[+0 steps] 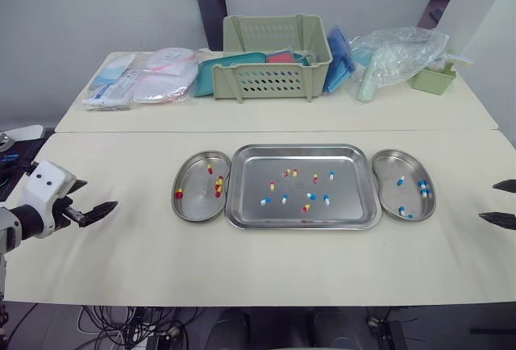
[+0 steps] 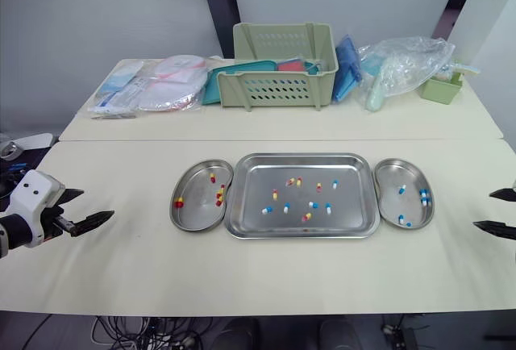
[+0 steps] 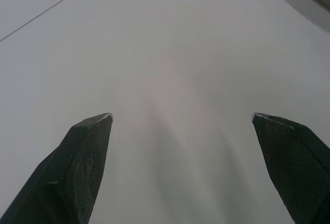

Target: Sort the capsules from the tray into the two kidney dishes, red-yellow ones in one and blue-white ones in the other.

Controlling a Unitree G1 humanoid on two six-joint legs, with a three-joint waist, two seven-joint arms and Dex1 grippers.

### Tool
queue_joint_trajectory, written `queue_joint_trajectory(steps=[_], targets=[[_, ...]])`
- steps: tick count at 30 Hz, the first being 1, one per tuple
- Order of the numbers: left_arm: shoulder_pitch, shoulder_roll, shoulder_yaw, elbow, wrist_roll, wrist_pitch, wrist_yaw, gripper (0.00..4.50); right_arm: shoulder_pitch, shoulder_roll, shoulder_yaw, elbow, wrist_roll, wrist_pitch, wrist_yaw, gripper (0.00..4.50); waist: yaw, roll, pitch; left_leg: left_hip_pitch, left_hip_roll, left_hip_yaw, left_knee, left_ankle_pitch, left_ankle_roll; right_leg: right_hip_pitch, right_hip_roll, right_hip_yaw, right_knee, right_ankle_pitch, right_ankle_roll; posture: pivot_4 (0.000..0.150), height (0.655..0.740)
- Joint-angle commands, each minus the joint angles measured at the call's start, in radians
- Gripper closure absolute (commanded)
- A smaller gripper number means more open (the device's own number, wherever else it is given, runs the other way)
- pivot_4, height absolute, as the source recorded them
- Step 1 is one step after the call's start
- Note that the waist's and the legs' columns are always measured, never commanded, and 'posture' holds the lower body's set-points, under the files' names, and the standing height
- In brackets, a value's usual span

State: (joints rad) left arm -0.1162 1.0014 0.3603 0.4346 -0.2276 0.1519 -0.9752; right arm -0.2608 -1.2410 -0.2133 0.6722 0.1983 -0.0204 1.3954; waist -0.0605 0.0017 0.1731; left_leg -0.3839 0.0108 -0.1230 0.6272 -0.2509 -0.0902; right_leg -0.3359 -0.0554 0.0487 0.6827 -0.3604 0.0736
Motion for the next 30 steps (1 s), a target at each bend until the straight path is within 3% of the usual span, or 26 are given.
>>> queue_joint_trajectory(steps=[1, 21, 30], targets=[[0.01, 0.03, 0.024, -0.003, -0.011, -0.004, -0.021, 0.0, 0.014, -0.04, -0.047, -0.026, 0.015, 0.001, 0.007, 0.02, 0.0, 0.0, 0.0, 0.0, 0.0, 0.0, 0.0, 0.0, 0.0, 0.0, 0.0, 0.0, 0.0, 0.0, 0.0, 0.15, 0.739], [0.0, 0.027, 0.076, 0.07, -0.081, -0.042, -0.09, 0.0, 0.007, -0.03, -0.069, 0.035, 0.022, -0.004, -0.052, 0.02, -0.001, 0.0, 0.0, 0.0, 0.0, 0.0, 0.0, 0.0, 0.0, 0.0, 0.0, 0.0, 0.0, 0.0, 0.0, 0.15, 0.739], [0.096, 0.016, 0.102, 0.02, -0.106, -0.028, -0.124, 0.0, 0.04, -0.036, -0.086, 0.067, 0.024, -0.044, -0.042, 0.02, -0.003, 0.0, 0.0, 0.0, 0.0, 0.0, 0.0, 0.0, 0.0, 0.0, 0.0, 0.0, 0.001, 0.0, 0.0, 0.15, 0.739]])
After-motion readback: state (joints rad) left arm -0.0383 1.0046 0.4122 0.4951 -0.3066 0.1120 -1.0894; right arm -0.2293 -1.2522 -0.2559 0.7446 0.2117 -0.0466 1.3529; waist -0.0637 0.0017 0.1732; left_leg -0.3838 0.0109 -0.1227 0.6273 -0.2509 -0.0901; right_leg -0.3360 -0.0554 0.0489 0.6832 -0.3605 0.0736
